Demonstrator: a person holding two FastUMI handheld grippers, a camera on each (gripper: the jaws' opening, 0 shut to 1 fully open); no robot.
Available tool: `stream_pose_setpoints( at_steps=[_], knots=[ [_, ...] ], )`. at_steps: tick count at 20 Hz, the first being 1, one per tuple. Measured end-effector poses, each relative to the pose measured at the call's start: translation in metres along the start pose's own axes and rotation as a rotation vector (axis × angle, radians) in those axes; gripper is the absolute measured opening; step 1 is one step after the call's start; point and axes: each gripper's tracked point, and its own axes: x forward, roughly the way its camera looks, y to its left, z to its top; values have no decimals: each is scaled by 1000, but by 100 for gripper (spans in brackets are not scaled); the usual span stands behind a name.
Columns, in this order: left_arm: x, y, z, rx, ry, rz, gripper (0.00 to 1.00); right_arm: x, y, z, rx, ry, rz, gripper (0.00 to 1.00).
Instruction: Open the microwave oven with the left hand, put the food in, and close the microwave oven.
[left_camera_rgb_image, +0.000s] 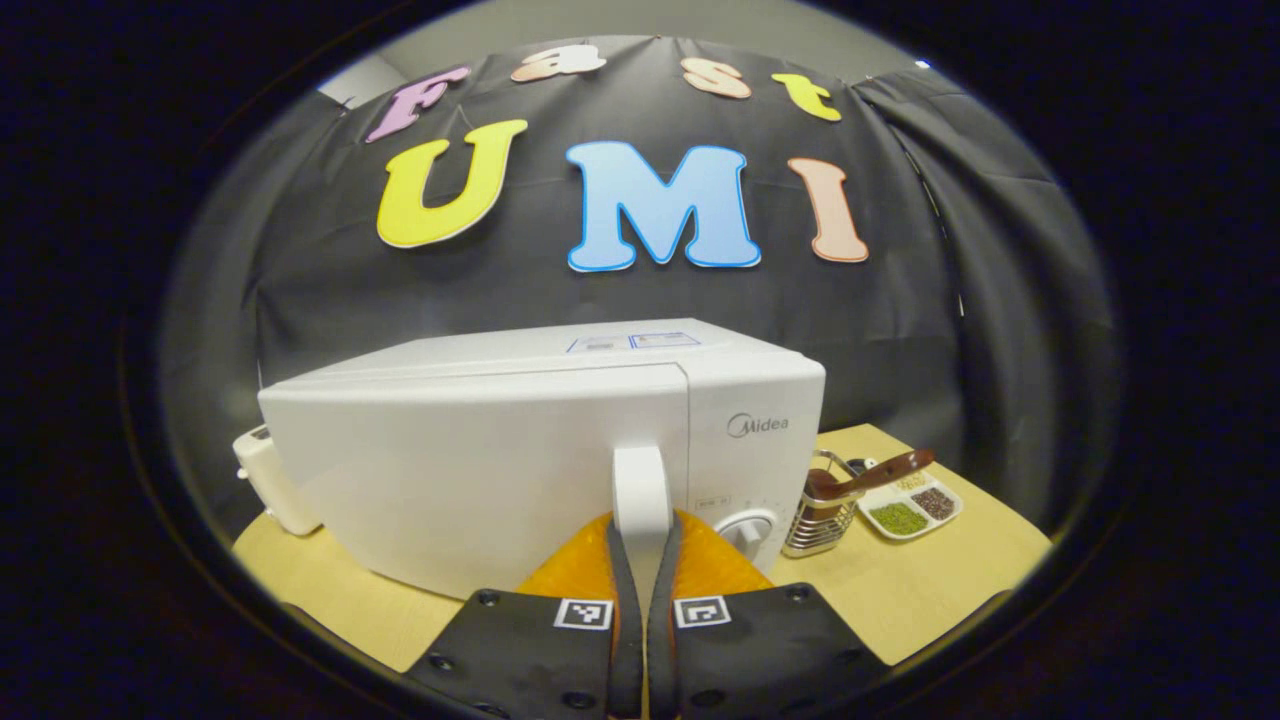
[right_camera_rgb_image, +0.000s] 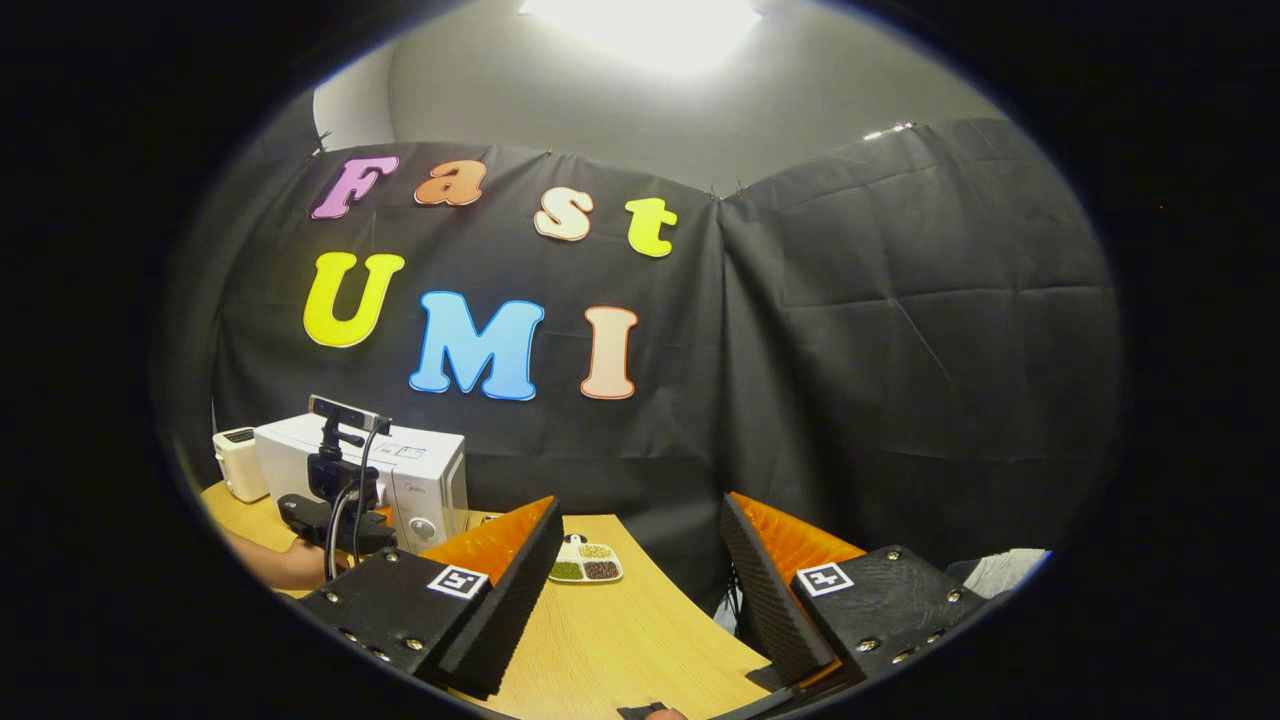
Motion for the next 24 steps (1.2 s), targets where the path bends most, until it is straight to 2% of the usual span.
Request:
stream_pose_setpoints(
  at_steps=[2,7,11,16,24],
  knots=[
    [-17,1,0,25,-37,-3,8,1,-1,3,-4,-10,9,96],
    [-48,7,-12,47,-17,-45,10,1,15,3,24,-21,88,96],
    [-86,21,-23,41,-14,-22,9,-6,26,2,28,-36,166,96],
    [-134,46,-34,49,1,35,11,-14,28,-1,69,-45,262,96],
    [-207,112,-55,30,27,207,11,-36,50,-3,115,-51,431,96]
  ],
)
